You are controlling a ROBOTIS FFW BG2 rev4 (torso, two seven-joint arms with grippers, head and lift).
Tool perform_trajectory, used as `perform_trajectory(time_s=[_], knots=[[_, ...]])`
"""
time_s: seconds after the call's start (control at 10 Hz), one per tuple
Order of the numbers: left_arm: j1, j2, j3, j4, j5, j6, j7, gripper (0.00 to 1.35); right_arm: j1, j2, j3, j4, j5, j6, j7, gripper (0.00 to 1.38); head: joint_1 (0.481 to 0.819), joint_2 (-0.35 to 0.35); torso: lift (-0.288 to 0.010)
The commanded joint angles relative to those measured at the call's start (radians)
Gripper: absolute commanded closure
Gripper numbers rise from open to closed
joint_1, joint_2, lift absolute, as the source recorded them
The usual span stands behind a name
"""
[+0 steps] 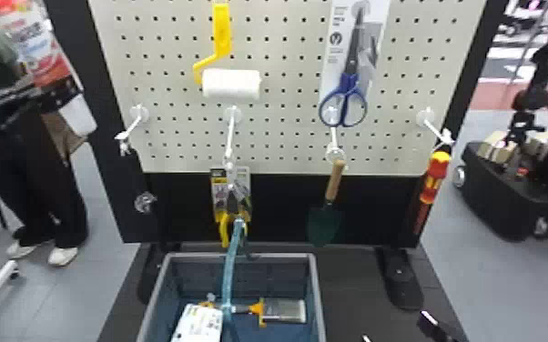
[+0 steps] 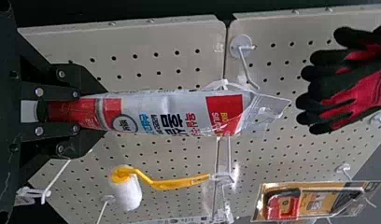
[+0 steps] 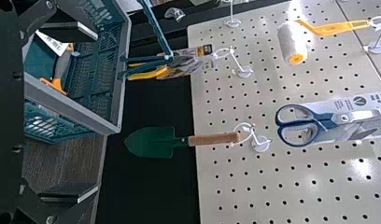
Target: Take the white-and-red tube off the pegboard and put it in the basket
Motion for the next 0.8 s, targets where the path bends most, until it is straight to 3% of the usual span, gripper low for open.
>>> perform_trajectory(time_s=[0.0,0.1,0.4,0.6,0.7], knots=[[0.065,-0.045,0.038,-0.02,0.007,-0.019,0.005,1.15,0.0,0.002,0.0,0.002,-0.003,0.0,0.0,0.16,0.549,0.0,-0.1],[0.11,-0.076,0.058,-0.047,0.009,-0.024,0.011,1.15,0.0,0.005,0.0,0.007,-0.001,0.0,0.0,0.16,0.549,0.0,-0.1],[0.293,-0.232,0.127,-0.089,0.073,-0.117,0.057,1.15,-0.002,0.008,0.0,0.012,0.001,0.002,0.0,0.16,0.549,0.0,-0.1],[0.355,-0.301,0.133,-0.089,0.087,-0.125,0.068,1.15,-0.004,0.012,0.0,0.017,-0.001,0.0,0.0,0.17,0.549,0.0,-0.1],[0.379,-0.323,0.122,-0.084,0.104,-0.137,0.074,1.15,-0.009,0.012,0.0,0.019,-0.001,0.0,0.0,0.16,0.549,0.0,-0.1]])
